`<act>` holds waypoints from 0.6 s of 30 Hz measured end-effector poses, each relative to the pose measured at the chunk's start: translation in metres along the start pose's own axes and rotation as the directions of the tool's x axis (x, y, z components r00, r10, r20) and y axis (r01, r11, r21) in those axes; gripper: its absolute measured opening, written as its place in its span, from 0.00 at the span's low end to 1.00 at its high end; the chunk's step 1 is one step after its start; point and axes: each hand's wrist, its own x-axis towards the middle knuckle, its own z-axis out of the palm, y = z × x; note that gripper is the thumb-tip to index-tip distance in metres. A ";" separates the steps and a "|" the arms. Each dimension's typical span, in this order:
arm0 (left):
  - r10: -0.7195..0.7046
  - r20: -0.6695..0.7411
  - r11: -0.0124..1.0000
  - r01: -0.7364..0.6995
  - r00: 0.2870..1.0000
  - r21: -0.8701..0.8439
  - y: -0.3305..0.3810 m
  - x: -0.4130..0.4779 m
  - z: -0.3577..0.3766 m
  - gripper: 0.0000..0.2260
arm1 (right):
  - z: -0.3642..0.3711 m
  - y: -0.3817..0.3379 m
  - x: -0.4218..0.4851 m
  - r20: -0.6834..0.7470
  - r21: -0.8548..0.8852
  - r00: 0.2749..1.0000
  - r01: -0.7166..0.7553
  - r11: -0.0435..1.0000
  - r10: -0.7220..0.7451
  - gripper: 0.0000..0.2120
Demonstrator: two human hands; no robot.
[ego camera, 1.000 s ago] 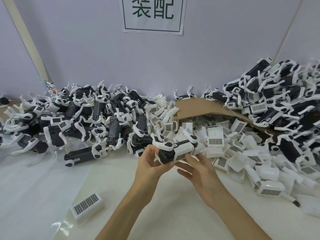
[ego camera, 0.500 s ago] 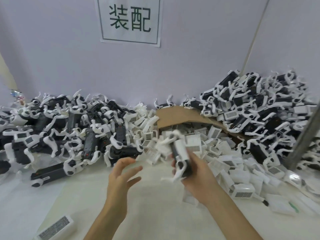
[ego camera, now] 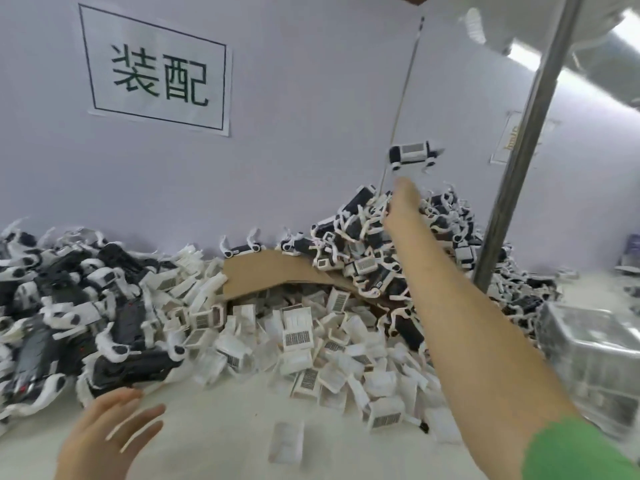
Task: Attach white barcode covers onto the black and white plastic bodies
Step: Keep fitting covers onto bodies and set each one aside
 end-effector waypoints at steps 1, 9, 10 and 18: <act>-0.015 -0.014 1.000 0.015 1.000 -0.004 0.001 0.000 0.000 0.31 | 0.002 0.018 -0.003 0.054 -0.132 0.999 0.010 0.991 -0.003 0.11; 0.012 -0.296 1.000 -0.017 0.955 -0.016 0.013 -0.009 0.003 0.13 | -0.047 0.222 -0.117 0.515 -0.702 0.849 0.336 0.628 0.121 0.14; 0.000 -0.317 1.000 -0.010 0.949 -0.030 0.015 -0.009 0.001 0.18 | -0.056 0.241 -0.127 0.518 -0.776 0.841 0.387 0.498 0.154 0.19; -0.067 -0.195 0.962 0.012 0.979 -0.272 0.032 -0.002 -0.021 0.24 | -0.075 0.274 -0.149 0.658 -0.750 0.752 0.648 0.131 0.047 0.17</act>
